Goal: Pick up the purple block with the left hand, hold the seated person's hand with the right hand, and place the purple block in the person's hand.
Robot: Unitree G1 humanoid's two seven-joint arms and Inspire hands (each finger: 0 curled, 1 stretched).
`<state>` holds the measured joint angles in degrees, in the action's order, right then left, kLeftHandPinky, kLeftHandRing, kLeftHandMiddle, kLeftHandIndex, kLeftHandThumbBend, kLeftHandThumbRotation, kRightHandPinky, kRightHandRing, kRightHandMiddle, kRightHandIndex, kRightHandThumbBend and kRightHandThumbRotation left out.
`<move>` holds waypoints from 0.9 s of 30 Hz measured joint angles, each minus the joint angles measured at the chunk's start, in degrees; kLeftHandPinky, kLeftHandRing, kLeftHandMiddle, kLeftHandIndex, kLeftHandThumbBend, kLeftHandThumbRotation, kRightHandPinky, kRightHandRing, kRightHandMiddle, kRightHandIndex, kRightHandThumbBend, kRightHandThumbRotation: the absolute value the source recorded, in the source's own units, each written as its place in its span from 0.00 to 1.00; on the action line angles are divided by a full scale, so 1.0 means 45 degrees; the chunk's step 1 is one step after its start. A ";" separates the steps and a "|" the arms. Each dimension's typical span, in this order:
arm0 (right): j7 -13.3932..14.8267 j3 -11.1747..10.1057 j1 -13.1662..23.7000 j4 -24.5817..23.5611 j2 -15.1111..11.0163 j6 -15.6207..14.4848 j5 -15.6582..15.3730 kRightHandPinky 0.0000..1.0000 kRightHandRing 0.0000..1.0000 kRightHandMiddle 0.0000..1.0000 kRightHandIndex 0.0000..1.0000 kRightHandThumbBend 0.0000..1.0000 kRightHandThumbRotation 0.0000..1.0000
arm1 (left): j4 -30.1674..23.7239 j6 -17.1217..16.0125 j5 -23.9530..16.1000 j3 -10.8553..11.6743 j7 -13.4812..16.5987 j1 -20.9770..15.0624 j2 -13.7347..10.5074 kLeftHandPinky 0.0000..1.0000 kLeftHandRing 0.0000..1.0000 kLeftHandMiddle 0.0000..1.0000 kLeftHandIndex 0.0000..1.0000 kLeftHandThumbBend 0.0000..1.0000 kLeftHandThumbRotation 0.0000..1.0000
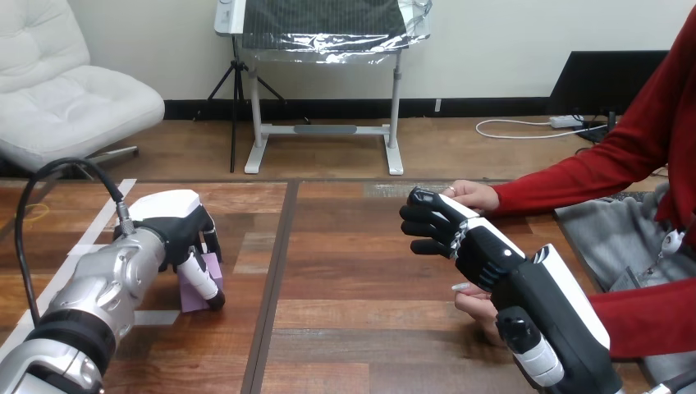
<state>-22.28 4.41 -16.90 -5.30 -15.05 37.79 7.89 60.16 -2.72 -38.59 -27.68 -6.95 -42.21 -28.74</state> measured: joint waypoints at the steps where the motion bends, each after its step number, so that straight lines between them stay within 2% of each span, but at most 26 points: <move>1: 0.0000 0.0000 0.0000 0.0000 -0.0002 0.0000 0.0000 0.81 0.85 0.87 0.89 0.95 1.00 | 0.0010 0.0000 0.0001 0.0000 0.0022 0.0000 0.0001 0.37 0.46 0.51 0.46 0.77 0.00; 21: -0.0001 0.0000 0.0020 0.0020 -0.0008 0.0001 -0.0009 0.82 0.86 0.88 0.89 0.93 1.00 | 0.0055 -0.0007 0.0137 0.0254 0.0200 0.0025 0.0000 0.36 0.44 0.49 0.45 0.81 0.00; 27: -0.0001 -0.0045 0.0184 0.0212 -0.0040 -0.0016 -0.0152 0.83 0.88 0.88 0.89 0.98 1.00 | 0.0055 -0.0010 0.0220 0.0346 0.0204 0.0027 0.0000 0.36 0.44 0.49 0.45 0.81 0.00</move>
<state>-22.28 4.21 -16.07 -4.35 -15.23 37.72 7.21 60.41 -2.77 -37.60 -26.12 -6.03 -42.09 -28.74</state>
